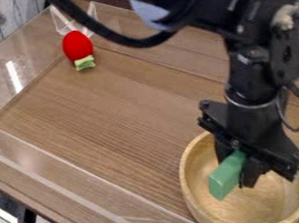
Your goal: Remove the green stick from the brown bowl and put it on the table
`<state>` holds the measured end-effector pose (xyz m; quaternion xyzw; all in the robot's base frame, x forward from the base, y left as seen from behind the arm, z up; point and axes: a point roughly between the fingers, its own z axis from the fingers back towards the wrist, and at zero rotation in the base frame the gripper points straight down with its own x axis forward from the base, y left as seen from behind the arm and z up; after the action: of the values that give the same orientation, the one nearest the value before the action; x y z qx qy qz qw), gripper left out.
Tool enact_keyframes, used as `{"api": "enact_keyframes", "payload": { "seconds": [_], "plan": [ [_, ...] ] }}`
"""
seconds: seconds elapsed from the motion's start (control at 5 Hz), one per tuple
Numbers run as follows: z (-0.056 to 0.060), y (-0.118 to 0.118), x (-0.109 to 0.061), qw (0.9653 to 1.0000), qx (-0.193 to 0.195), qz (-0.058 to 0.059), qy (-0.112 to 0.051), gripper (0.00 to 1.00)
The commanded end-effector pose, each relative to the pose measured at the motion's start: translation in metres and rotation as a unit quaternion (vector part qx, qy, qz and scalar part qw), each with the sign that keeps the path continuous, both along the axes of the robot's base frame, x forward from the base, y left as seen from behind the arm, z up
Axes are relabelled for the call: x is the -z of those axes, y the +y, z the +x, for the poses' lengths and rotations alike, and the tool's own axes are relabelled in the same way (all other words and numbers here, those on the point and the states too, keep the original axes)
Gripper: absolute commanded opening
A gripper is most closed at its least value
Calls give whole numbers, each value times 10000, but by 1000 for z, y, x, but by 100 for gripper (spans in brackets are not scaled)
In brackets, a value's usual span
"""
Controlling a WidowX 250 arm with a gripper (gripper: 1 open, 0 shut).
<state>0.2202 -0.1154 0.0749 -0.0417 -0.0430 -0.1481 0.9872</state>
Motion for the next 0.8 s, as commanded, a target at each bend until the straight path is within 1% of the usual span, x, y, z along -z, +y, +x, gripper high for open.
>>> {"api": "enact_keyframes", "payload": {
  "seconds": [0.0,0.2,0.4,0.6],
  "plan": [
    [6,-9,0,9991,146,-248,-312,0],
    [1,-16,13,9990,235,-272,-265,0],
    [1,-30,8,9994,161,-187,-222,0],
    [0,-18,-1,9996,-120,-109,-214,0]
  ]
}}
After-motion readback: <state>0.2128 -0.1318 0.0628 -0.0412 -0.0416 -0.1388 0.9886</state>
